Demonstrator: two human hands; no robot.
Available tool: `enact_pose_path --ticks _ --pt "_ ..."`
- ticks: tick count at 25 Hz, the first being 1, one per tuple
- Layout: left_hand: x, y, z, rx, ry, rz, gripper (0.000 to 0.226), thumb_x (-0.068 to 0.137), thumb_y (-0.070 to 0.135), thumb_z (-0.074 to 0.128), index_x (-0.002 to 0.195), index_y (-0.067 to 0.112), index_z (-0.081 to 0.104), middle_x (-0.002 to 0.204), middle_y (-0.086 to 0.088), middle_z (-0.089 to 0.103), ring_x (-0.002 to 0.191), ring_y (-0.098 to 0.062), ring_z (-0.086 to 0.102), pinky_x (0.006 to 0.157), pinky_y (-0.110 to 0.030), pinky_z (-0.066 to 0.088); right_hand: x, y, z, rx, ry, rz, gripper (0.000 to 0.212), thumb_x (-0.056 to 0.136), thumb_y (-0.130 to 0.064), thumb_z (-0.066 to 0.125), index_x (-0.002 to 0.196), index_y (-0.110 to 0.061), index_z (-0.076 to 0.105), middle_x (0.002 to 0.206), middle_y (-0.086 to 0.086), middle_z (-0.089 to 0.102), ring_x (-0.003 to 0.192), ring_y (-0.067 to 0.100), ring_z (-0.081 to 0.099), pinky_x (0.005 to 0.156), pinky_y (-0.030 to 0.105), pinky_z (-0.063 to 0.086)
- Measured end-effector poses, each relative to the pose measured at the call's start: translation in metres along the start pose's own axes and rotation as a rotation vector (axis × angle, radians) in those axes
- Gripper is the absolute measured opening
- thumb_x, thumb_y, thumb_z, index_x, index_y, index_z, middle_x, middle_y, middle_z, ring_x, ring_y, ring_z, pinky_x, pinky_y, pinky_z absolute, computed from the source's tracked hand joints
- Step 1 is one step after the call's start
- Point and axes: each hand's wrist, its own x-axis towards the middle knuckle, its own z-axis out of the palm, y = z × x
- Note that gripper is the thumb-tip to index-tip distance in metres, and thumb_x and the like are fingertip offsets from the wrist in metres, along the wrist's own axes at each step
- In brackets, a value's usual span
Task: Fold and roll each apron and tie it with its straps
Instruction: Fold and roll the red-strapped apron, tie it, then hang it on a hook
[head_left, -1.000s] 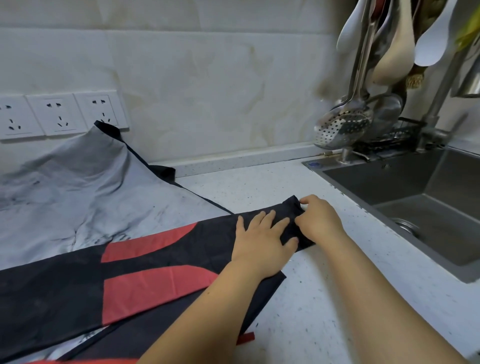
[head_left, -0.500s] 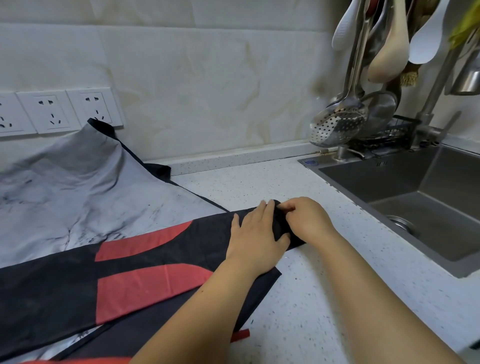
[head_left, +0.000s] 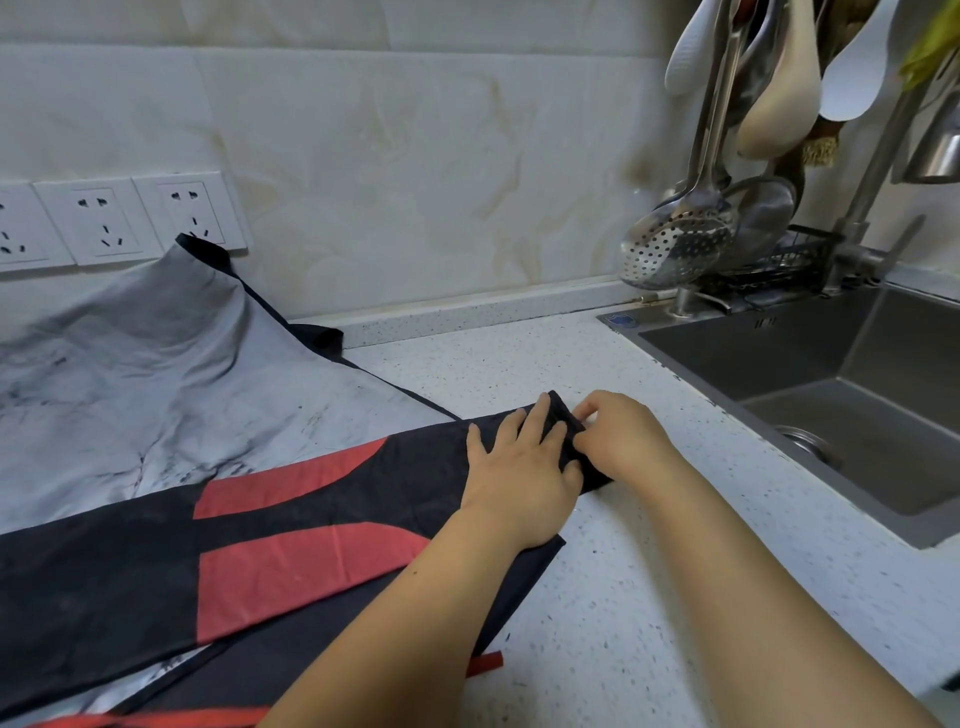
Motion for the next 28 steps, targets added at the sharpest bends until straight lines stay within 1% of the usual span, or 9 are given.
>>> enact_pose_path --ticks 3,8,11,14,17,21,23,26,28 --pt "0.0 -0.001 0.0 -0.029 -0.005 0.01 0.049 0.103 0.033 0.023 0.152 0.026 0.025 0.163 0.012 0.004 0.149 -0.011 0.005 0.116 -0.061 -0.004 -0.005 -0.008 0.008 -0.058 0.116 -0.081 0.022 0.089 -0.007 0.049 0.103 -0.014 0.065 0.108 0.006 0.059 0.091 0.024 0.058 0.072 0.03 0.047" --pt "0.0 -0.003 -0.001 -0.271 0.129 -0.068 0.049 0.096 0.018 0.036 0.145 0.024 0.033 0.138 0.007 0.048 0.135 -0.011 0.035 0.12 -0.052 0.001 -0.007 -0.011 0.014 -0.184 0.032 -0.164 0.022 0.089 -0.007 0.048 0.101 -0.01 0.067 0.105 0.008 0.058 0.087 0.024 0.055 0.061 0.026 0.038" --pt "-0.001 -0.004 -0.001 -0.178 0.118 -0.044 0.064 0.093 0.013 0.041 0.152 0.025 0.021 0.152 0.006 0.033 0.141 -0.014 0.024 0.12 -0.051 0.001 -0.008 -0.009 0.012 -0.044 -0.073 -0.163 0.022 0.091 -0.008 0.045 0.077 -0.013 0.061 0.077 0.001 0.058 0.075 0.02 0.054 0.055 0.024 0.035" --pt "0.0 -0.005 0.002 -0.038 0.091 -0.074 0.055 0.096 0.019 0.039 0.15 0.019 0.029 0.162 0.0 0.009 0.148 -0.02 0.006 0.121 -0.048 0.002 -0.004 -0.004 0.011 0.109 -0.024 -0.052 0.012 0.09 -0.013 0.054 0.086 -0.019 0.063 0.091 0.0 0.057 0.086 0.019 0.058 0.063 0.024 0.04" --pt "-0.001 -0.005 0.001 -0.044 0.127 -0.077 0.053 0.096 0.019 0.039 0.148 0.017 0.032 0.162 0.001 0.005 0.147 -0.021 0.007 0.121 -0.049 0.006 -0.004 -0.003 0.014 -0.01 -0.002 -0.004 0.007 0.089 -0.023 0.057 0.092 -0.017 0.056 0.101 0.006 0.052 0.091 0.025 0.059 0.062 0.027 0.039" --pt "0.001 0.001 -0.002 0.007 0.051 -0.044 0.067 0.096 0.015 0.042 0.155 0.022 0.012 0.163 0.009 0.003 0.148 -0.018 0.006 0.116 -0.06 0.007 -0.003 -0.005 0.016 -0.031 -0.025 -0.033 0.016 0.09 -0.019 0.048 0.078 -0.02 0.059 0.095 0.005 0.066 0.085 0.023 0.063 0.065 0.03 0.048" --pt "0.01 0.001 -0.007 0.056 0.011 -0.059 0.056 0.095 0.018 0.042 0.149 0.022 0.026 0.158 0.008 0.021 0.143 -0.018 0.021 0.111 -0.059 0.017 -0.004 -0.005 0.018 -0.001 0.005 -0.049 0.016 0.089 -0.015 0.048 0.081 -0.022 0.06 0.102 0.006 0.064 0.086 0.022 0.061 0.071 0.032 0.051" --pt "0.019 -0.002 -0.014 -0.056 0.081 -0.109 0.033 0.091 0.015 0.038 0.12 0.023 0.05 0.119 0.006 0.054 0.124 -0.022 0.04 0.094 -0.042 0.029 -0.005 -0.009 0.018 0.038 0.025 -0.088 0.023 0.088 -0.01 0.05 0.102 -0.016 0.067 0.111 0.006 0.062 0.092 0.023 0.061 0.078 0.034 0.052" --pt "0.02 -0.009 -0.014 -0.216 0.133 -0.168 0.039 0.092 0.013 0.034 0.121 0.03 0.056 0.109 0.006 0.059 0.12 -0.024 0.04 0.092 -0.037 0.028 -0.007 -0.013 0.018 -0.005 0.035 -0.139 0.028 0.09 -0.009 0.047 0.108 -0.015 0.067 0.118 0.006 0.055 0.09 0.022 0.056 0.075 0.031 0.048"
